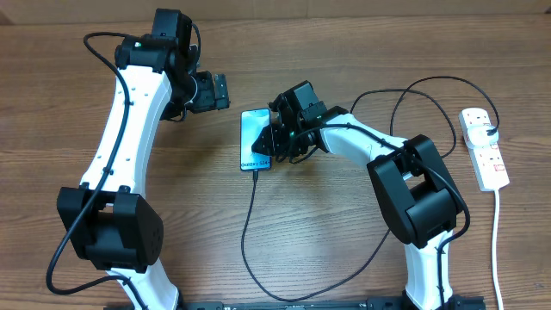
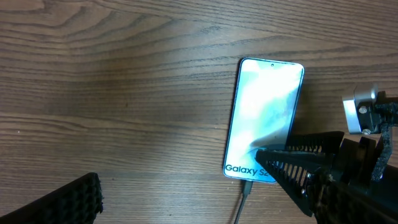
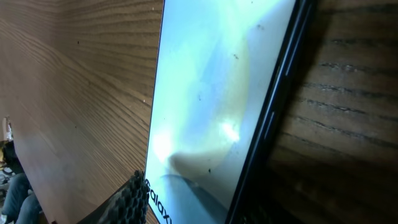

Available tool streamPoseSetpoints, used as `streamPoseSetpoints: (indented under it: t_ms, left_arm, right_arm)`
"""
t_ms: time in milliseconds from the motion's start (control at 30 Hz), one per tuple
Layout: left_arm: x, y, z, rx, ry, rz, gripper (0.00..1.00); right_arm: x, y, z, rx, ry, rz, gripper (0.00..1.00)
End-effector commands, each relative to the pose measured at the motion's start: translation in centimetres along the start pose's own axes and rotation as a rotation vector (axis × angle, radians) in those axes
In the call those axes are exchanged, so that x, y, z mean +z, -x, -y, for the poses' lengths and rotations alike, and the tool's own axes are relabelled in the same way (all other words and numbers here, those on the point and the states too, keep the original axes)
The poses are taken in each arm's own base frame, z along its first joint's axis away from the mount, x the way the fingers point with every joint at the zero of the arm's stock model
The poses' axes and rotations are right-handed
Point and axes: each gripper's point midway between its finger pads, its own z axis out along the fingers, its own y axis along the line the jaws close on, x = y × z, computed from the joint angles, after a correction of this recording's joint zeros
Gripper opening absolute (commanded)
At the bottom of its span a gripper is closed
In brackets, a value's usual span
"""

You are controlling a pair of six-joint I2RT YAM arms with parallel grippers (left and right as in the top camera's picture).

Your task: Plug charger to phone and switch on socket

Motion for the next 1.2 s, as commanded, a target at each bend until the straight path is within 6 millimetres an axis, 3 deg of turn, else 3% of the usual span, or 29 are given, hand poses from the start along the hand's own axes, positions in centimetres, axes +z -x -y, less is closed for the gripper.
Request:
streamPoseSetpoints:
  t_ms: [0,767,900,1000,1133,1167]
  left_arm:
    - [-0.8,0.3,-0.3,-0.003,0.009,0.024,1.00]
    - [-0.8,0.3,-0.3,-0.003,0.009,0.024,1.00]
    - [-0.8,0.3,-0.3,-0.003,0.009,0.024,1.00]
    - [-0.8,0.3,-0.3,-0.003,0.008,0.024,1.00]
    - [-0.8,0.3,-0.3,-0.003,0.009,0.024,1.00]
    - [-0.8,0.3,-0.3,-0.003,0.009,0.024,1.00]
  right_arm:
    - [0.1,0.5,-0.1,-0.013,-0.014,0.014,0.45]
    - [-0.2,0.0,3.0,0.031,-0.177,0.017,0.44]
    - [-1.0,1.0,2.8,0.031,-0.170,0.045,0.43]
    - [-2.7,2.3,2.8,0.046,-0.170,0.072,0.33]
    - [-5.6,3.3,2.4,0.068,-0.175,0.095,0.04]
    - [-6.4,3.5,2.2,0.069,-0.176,0.104,0.04]
